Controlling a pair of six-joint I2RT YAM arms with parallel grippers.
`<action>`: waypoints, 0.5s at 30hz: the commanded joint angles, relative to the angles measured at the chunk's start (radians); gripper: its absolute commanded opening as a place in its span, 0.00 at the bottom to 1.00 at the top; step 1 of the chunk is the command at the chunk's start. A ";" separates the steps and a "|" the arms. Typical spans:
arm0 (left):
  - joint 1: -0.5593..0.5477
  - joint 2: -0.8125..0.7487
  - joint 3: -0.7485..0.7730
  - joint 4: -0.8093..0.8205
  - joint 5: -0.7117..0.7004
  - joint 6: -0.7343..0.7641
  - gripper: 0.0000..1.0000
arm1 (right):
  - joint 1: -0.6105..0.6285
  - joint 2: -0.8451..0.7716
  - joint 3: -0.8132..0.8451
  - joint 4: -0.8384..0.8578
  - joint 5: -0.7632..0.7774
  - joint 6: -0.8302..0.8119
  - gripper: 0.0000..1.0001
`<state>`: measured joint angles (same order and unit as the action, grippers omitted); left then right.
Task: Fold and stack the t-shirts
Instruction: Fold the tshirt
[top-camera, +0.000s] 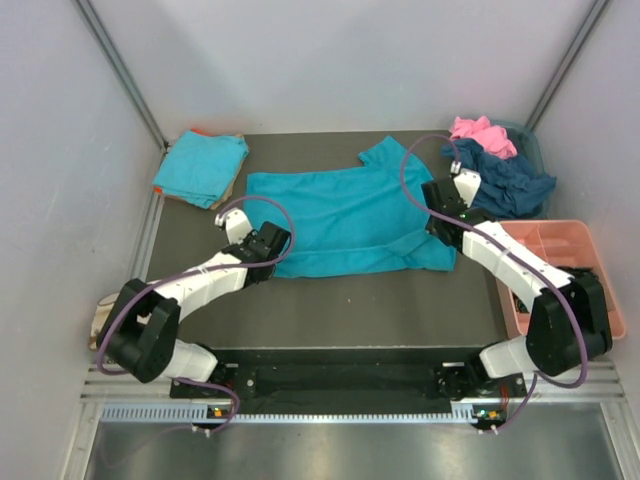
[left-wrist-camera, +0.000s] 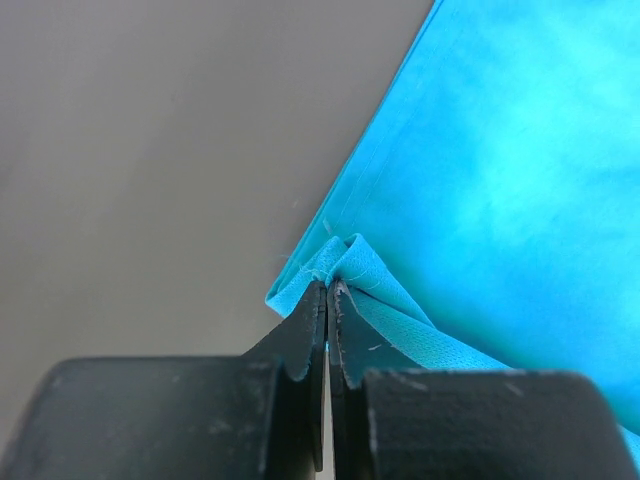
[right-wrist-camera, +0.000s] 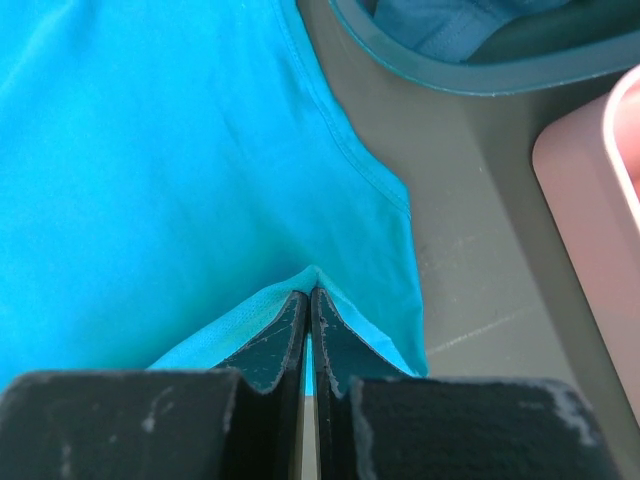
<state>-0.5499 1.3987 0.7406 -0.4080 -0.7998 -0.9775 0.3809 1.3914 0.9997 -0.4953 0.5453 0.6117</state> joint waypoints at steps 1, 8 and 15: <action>0.027 -0.009 0.045 0.055 -0.030 0.043 0.00 | -0.022 0.035 0.077 0.055 -0.001 -0.018 0.00; 0.067 -0.012 0.049 0.064 -0.012 0.082 0.00 | -0.034 0.104 0.158 0.060 0.002 -0.029 0.00; 0.105 0.006 0.051 0.104 0.014 0.123 0.00 | -0.045 0.172 0.229 0.055 0.011 -0.036 0.00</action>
<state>-0.4683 1.3987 0.7574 -0.3534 -0.7834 -0.8932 0.3500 1.5364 1.1622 -0.4686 0.5365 0.5922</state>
